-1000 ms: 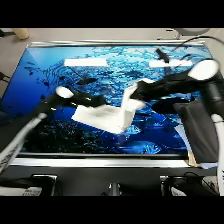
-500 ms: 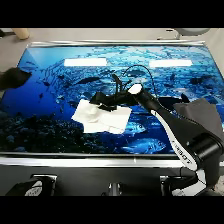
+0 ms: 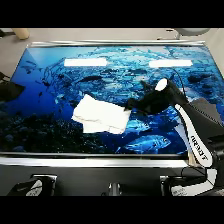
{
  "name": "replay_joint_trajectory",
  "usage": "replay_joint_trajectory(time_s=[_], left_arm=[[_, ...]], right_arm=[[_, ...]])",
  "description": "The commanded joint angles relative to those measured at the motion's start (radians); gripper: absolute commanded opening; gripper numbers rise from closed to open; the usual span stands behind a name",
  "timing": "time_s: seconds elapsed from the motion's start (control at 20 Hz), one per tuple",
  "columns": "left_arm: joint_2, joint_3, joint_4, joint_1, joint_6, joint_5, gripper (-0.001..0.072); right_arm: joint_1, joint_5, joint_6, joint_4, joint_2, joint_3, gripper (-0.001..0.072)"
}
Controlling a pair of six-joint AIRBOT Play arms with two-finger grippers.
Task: Fold the shirts.
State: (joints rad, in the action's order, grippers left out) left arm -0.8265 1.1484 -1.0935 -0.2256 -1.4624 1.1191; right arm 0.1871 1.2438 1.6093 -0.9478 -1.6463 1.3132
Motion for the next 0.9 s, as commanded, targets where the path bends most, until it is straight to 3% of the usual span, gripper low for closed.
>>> replay_joint_trajectory(time_s=[0.0, 0.15, 0.2, 0.25, 0.3, 0.55, 0.85], left_arm=[[0.005, -0.043, -0.002, 0.02, 0.003, 0.007, 0.0029], [0.006, -0.043, 0.001, 0.029, 0.003, 0.007, 0.0029], [0.005, -0.043, 0.001, 0.028, 0.003, 0.006, 0.0029], [0.005, -0.043, 0.001, 0.028, 0.004, 0.006, 0.0029], [0.005, -0.043, 0.0, 0.028, 0.004, 0.006, 0.0029], [0.005, -0.043, 0.0, 0.028, 0.004, -0.038, 0.0029], [0.005, -0.043, 0.0, 0.028, 0.017, -0.043, 0.0029]], right_arm=[[0.006, -0.073, 0.053, 0.014, -0.002, -0.142, 0.0696], [0.096, -0.236, 0.052, 0.166, -0.064, -0.169, 0.0677], [0.112, -0.269, 0.02, 0.24, -0.075, -0.168, 0.0573], [0.115, -0.284, -0.041, 0.318, -0.074, -0.164, 0.0314], [0.101, -0.263, -0.067, 0.363, -0.069, -0.141, 0.001], [-0.137, -0.012, -0.059, 0.311, 0.069, 0.102, 0.0018], [-0.593, 0.219, 0.046, 0.037, 0.275, 0.253, 0.0018]])
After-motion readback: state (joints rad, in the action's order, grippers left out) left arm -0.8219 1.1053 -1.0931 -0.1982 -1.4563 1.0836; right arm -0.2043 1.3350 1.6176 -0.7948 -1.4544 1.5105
